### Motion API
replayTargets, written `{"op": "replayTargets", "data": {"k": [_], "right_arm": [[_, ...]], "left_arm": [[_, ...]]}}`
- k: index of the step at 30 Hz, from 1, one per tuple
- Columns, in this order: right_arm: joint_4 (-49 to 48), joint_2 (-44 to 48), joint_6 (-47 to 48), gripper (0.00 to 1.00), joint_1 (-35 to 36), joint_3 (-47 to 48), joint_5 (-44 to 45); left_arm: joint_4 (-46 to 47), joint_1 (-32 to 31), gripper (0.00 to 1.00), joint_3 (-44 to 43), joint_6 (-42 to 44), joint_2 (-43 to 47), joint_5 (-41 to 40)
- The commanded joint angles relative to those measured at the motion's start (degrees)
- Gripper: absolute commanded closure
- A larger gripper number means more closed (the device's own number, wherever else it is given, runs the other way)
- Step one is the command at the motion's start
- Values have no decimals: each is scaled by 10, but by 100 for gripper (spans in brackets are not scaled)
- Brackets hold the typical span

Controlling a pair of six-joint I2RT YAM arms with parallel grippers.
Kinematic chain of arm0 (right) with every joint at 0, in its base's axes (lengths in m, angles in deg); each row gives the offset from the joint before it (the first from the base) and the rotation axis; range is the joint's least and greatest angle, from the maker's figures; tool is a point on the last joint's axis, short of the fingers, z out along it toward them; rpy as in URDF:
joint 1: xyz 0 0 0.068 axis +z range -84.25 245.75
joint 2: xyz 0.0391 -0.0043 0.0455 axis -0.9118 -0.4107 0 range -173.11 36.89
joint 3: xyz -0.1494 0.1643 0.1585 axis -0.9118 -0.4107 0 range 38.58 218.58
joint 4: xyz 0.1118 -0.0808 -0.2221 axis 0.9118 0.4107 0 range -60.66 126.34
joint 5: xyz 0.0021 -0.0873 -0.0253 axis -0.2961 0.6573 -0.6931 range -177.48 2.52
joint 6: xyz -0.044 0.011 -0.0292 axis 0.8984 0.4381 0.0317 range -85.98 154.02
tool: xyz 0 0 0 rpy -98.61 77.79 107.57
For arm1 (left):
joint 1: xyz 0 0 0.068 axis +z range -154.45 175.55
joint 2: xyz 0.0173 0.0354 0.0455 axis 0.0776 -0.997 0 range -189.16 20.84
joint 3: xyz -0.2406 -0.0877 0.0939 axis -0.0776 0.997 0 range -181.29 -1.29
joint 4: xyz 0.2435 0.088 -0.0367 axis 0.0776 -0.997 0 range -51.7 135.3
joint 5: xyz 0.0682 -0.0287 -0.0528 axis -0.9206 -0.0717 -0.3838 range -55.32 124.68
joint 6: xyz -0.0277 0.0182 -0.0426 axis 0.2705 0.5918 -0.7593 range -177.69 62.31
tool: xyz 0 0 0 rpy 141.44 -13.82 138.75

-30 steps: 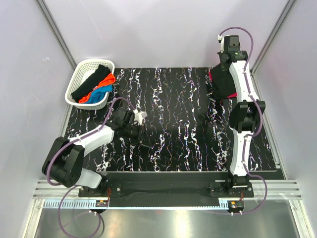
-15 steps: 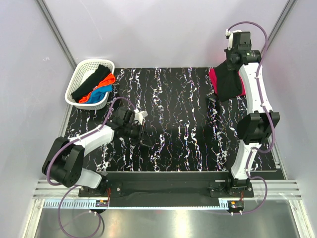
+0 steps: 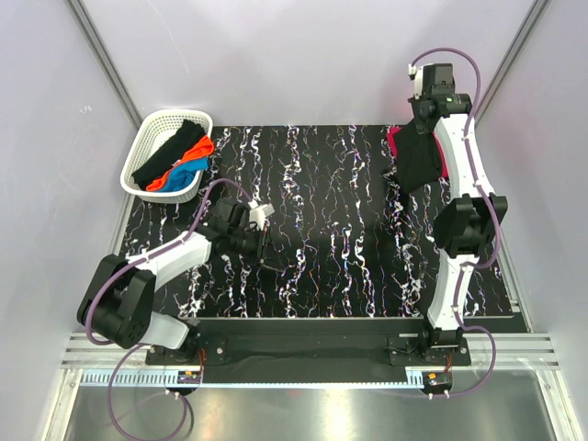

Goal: Fold and stack the t-shirts
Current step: Neatly place the folded tshirt to the corner

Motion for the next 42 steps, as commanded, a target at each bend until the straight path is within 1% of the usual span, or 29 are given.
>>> {"op": "replayTargets", "data": {"k": [1, 14, 23, 29, 31, 32, 42], "right_arm": [[-29, -16, 21, 100, -2, 59, 0], [-32, -84, 44, 100, -2, 129, 7], [-55, -133, 63, 100, -11, 170, 21], [-84, -144, 60, 100, -23, 188, 23], [-85, -154, 52, 100, -23, 199, 20], [-90, -157, 49, 100, -41, 200, 20], [-124, -205, 41, 100, -58, 232, 4]], "left_arm": [[21, 3, 80, -5, 1, 15, 19], [16, 5, 79, -15, 1, -5, 22], [-4, 12, 79, -20, 15, -12, 22], [-11, 16, 79, -28, 23, -21, 22], [-12, 16, 79, -31, 23, -29, 24], [-12, 17, 79, -33, 23, -31, 25], [-23, 21, 78, -38, 27, -44, 22]]}}
